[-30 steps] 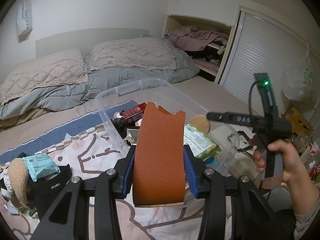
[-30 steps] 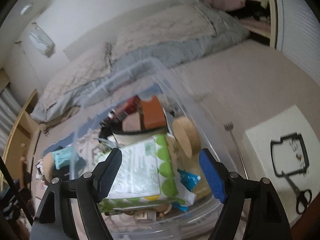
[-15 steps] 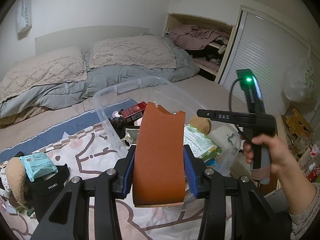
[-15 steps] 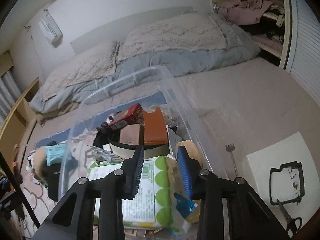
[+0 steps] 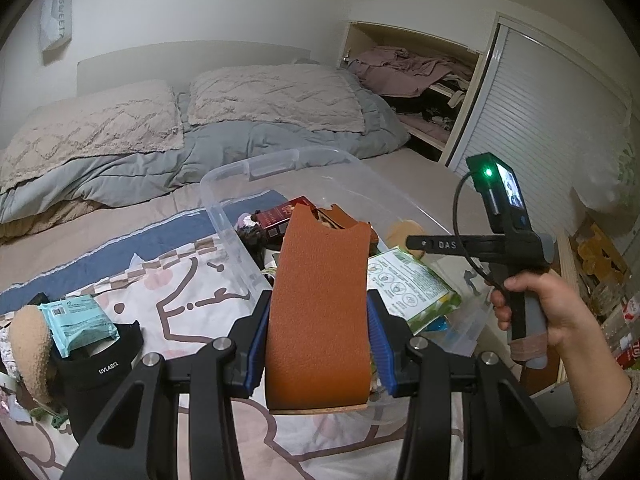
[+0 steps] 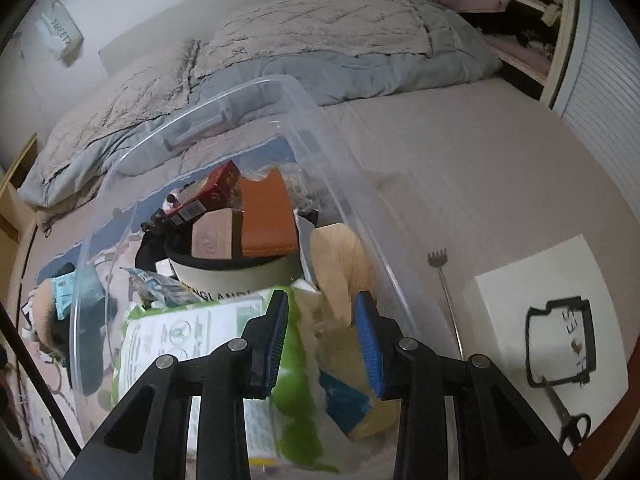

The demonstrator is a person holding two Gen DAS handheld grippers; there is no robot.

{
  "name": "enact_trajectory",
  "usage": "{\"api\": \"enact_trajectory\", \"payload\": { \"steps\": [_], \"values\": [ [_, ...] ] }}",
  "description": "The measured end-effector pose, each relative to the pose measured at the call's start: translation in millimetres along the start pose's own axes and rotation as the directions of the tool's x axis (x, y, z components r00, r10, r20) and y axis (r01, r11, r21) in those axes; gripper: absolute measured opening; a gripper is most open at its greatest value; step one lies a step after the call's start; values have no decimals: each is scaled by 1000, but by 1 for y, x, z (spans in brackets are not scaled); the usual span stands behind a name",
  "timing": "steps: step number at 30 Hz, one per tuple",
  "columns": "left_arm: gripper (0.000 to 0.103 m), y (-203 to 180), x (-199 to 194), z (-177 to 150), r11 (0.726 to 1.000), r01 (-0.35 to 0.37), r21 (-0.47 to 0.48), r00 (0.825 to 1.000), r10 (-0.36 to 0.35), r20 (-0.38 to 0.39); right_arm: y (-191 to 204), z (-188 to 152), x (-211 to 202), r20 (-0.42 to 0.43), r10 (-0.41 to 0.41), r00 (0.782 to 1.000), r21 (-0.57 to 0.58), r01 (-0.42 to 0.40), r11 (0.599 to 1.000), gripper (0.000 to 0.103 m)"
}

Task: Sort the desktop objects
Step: 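Lower the leather strap into the box with the left tool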

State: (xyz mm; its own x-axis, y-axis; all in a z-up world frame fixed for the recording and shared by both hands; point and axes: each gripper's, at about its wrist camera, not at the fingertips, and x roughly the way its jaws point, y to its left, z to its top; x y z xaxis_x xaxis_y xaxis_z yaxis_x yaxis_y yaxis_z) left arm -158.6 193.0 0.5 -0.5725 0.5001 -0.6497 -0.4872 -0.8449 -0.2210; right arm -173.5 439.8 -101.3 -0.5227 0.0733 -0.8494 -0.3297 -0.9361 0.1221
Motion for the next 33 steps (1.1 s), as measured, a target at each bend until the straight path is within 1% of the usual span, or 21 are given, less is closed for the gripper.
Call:
{"api": "enact_trajectory", "payload": {
  "steps": [2, 4, 5, 7, 9, 15, 17, 19, 21, 26, 29, 33],
  "values": [
    [44, 2, 2, -1, 1000, 0, 0, 1000, 0, -5, 8, 4, 3, 1, 32, 999, -4, -32, 999, 35],
    [44, 3, 4, -1, 1000, 1, 1, 1000, -1, -10, 14, 7, 13, -32, 90, 995, 12, -90, 996, 35],
    [44, 3, 4, -1, 1000, 1, 2, 1000, -1, -11, 17, 8, 19, -45, 98, 994, 17, -97, 995, 35],
    [44, 6, 5, -1, 1000, 3, 0, 1000, -3, -13, 22, 9, 23, -49, 71, 996, 1, -71, 997, 35],
    [44, 7, 5, -1, 1000, 2, -3, 1000, -3, -12, 22, 13, 11, 16, 67, 998, -3, -67, 998, 35],
    [44, 13, 10, 0, 1000, 4, -24, 1000, -5, -15, 9, 19, -21, 122, 116, 986, 23, -119, 993, 35],
    [44, 13, 13, 0, 1000, 5, -27, 1000, -5, -15, 7, 17, -27, 155, 153, 976, 19, -157, 987, 35],
    [44, 13, 14, 0, 1000, 6, -28, 1000, -6, -15, 4, 14, -31, 186, 212, 960, 12, -218, 976, 35],
    [44, 12, 16, 3, 999, 14, -37, 1000, -14, -10, 0, 11, -33, 191, 217, 957, 17, -225, 974, 35],
    [44, 11, 15, 23, 996, 31, -79, 998, -27, 53, -5, 6, -41, 205, 248, 947, 20, -257, 966, 35],
    [44, 9, 22, 35, 996, 16, -88, 998, -11, 59, -6, 3, -49, 217, 256, 942, 6, -263, 965, 35],
    [44, 5, 40, 50, 995, -4, -102, 998, 10, 64, -8, 3, -59, 245, 272, 931, -10, -278, 961, 36]
  ]
}}
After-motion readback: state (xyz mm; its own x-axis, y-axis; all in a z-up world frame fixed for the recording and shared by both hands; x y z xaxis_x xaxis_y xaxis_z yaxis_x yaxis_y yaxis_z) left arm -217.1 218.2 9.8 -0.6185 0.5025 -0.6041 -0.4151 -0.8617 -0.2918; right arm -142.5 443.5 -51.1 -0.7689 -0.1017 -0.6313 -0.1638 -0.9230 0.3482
